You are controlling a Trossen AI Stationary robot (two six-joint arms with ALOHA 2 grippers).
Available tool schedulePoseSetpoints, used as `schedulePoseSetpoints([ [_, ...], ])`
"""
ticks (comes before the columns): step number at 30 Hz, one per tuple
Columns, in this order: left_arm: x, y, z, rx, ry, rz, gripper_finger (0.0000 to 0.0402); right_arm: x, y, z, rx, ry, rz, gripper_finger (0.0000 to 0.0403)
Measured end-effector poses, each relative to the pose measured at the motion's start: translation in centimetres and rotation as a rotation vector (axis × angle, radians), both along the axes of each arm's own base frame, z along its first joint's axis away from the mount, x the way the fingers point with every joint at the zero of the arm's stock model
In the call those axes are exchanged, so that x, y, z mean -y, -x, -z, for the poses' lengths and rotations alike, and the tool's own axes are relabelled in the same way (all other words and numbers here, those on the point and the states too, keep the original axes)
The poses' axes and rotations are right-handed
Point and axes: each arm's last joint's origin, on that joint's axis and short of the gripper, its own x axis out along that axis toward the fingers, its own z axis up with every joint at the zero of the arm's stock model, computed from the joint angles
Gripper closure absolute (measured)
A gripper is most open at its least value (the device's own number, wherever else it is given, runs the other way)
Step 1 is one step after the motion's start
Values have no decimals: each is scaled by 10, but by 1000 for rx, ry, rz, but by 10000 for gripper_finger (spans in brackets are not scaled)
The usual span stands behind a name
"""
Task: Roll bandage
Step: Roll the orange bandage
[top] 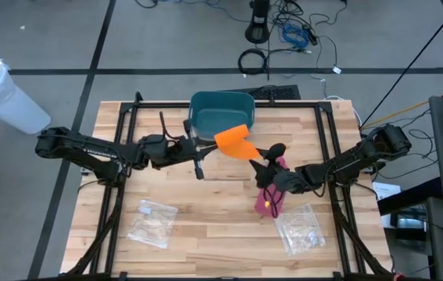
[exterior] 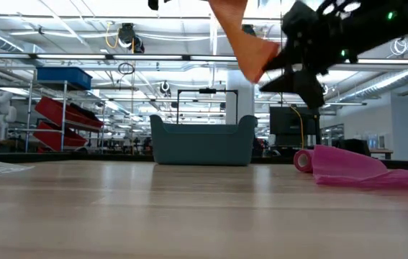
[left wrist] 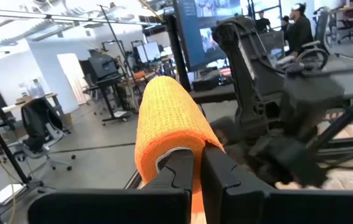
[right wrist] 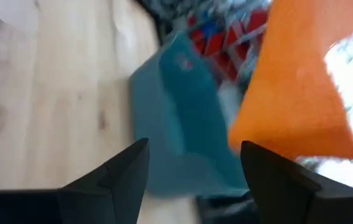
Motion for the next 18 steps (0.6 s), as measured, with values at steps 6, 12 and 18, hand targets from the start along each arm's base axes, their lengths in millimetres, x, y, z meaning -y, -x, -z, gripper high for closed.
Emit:
schedulePoseSetpoints([
  [6,1,-1,6,-57,44,47,394,3,0,13,77,-393,-81,178],
  [12,3,-1,11,-100,115,168,394,5,10,22,50,-415,-46,196],
  [18,3,9,14,-200,130,185,394,12,30,21,368,-603,-221,206],
])
